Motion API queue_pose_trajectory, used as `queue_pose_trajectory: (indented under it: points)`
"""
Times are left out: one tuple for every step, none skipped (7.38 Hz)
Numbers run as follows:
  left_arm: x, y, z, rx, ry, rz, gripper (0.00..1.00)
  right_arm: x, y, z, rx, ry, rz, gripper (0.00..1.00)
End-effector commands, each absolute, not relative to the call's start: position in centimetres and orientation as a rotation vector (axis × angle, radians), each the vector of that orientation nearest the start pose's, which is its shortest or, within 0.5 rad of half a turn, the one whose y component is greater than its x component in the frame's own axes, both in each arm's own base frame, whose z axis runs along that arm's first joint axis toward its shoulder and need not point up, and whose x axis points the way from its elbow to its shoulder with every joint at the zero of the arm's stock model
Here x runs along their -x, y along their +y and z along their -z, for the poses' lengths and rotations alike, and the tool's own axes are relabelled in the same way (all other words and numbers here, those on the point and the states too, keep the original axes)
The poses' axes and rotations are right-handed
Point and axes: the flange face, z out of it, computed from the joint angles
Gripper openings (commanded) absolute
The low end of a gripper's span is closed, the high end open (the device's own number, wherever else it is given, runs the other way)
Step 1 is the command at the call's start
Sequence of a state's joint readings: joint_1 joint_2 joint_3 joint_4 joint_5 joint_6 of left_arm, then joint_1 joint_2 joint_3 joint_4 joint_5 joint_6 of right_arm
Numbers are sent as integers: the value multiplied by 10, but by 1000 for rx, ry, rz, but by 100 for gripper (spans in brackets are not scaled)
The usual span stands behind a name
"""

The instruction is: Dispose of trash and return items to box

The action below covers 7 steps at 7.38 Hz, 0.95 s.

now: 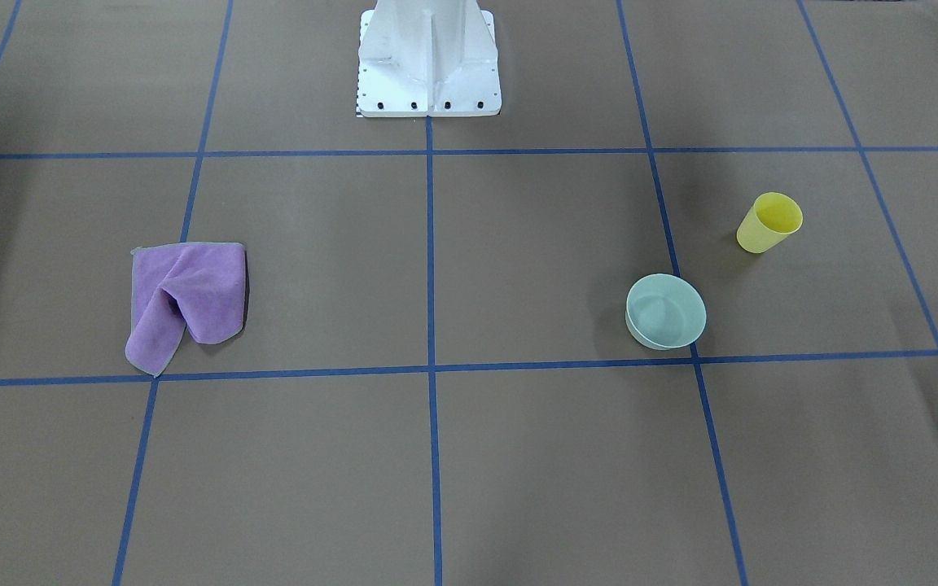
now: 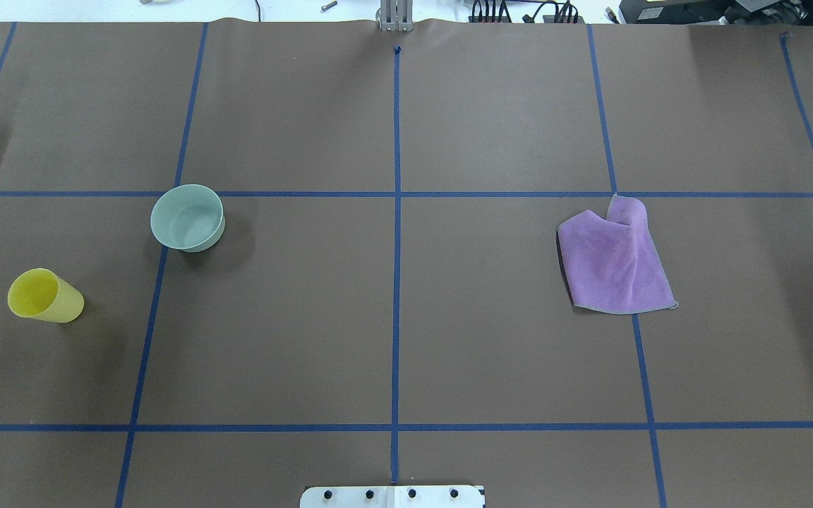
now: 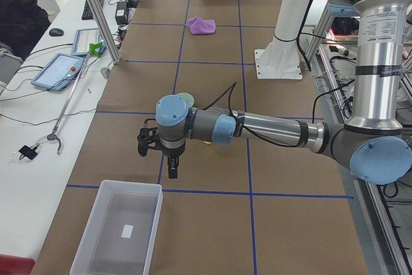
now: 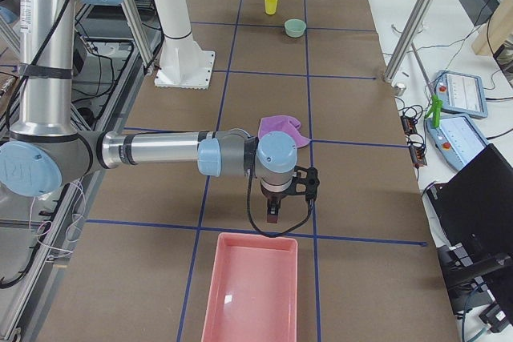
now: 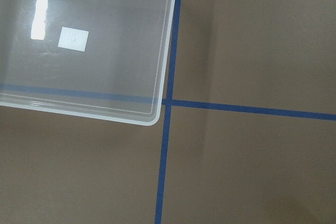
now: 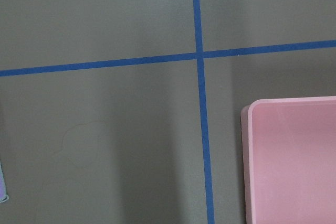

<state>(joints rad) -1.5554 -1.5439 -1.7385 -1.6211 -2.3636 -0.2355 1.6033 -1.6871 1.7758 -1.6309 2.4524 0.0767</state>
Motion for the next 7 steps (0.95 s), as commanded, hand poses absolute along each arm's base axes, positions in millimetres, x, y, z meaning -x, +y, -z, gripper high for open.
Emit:
queue_pose_trajectory:
  points:
    - [57,-487,-582,-83,804,134,99,-71,-440,-613,-2,-880,-92,100]
    - [57,-486,-584,-79,807,137,99,-71,-437,-616,3,-879,-93,100]
    - [57,-486,-583,-81,807,137,99,-71,-436,-616,2,-879,-94,100]
    - [57,-486,-582,-82,807,136,99,-72,-436,-616,1,-879,-94,100]
    - [57,-487,-584,-80,802,138,99,-74,-437,-613,-7,-881,-96,100]
    - [57,-486,-584,-83,803,137,99,-77,-436,-611,-14,-883,-100,100]
    - [57,-486,-586,-78,802,139,99,-77,-437,-608,-18,-884,-100,100]
